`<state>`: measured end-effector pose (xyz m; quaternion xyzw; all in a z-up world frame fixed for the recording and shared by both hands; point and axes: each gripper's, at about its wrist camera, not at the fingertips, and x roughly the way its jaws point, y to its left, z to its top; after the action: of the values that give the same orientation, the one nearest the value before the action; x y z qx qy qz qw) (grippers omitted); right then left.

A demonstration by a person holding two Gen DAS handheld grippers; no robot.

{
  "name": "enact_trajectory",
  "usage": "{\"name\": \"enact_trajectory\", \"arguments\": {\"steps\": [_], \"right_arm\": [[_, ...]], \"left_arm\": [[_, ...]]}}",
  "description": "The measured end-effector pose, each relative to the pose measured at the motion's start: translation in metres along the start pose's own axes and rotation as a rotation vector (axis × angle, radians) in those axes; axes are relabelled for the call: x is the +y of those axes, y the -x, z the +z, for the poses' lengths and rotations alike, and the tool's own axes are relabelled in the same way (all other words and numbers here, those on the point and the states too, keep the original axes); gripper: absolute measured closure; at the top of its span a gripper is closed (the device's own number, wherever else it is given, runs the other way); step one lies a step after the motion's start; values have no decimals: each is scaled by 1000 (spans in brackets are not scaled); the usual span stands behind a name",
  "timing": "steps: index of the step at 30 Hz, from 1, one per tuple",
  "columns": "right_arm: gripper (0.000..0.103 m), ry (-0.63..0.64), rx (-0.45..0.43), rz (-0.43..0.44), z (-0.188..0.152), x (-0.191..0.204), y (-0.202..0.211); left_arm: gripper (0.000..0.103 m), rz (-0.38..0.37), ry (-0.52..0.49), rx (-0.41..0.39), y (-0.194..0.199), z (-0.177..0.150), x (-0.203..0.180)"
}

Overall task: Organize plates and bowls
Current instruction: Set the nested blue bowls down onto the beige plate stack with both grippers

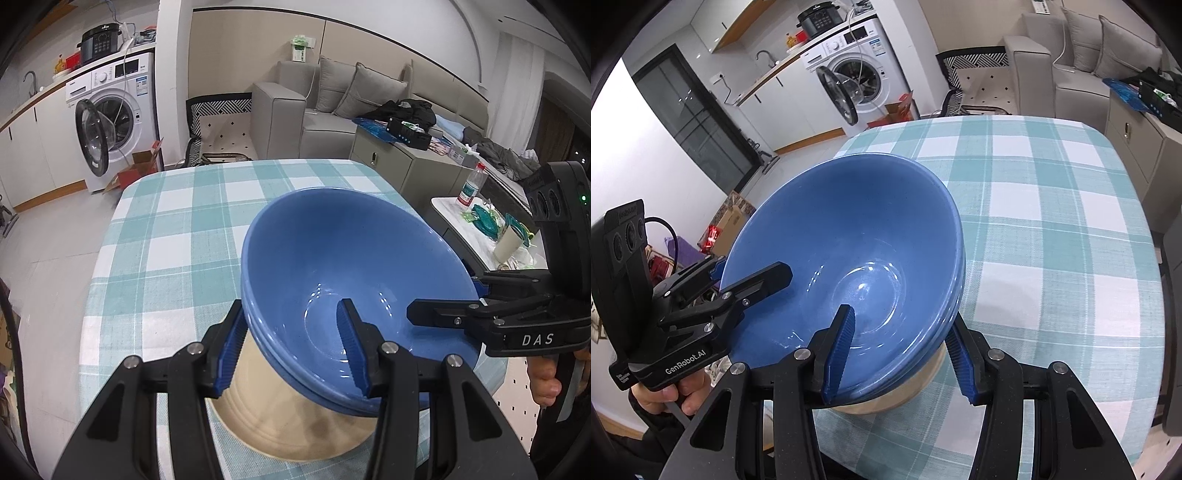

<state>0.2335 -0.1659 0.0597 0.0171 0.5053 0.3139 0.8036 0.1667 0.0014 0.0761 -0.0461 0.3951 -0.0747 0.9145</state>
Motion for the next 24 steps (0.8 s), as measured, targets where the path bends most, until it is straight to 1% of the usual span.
{"name": "enact_trajectory", "arguments": {"steps": [13,24], "right_arm": [[52,23,49,24,-8,12,-31],[52,36,60,18,-12,13,-42]], "left_arm": [[54,32,31,18,-6,-19,18],[54,31,43,31,-13,-31,24]]}}
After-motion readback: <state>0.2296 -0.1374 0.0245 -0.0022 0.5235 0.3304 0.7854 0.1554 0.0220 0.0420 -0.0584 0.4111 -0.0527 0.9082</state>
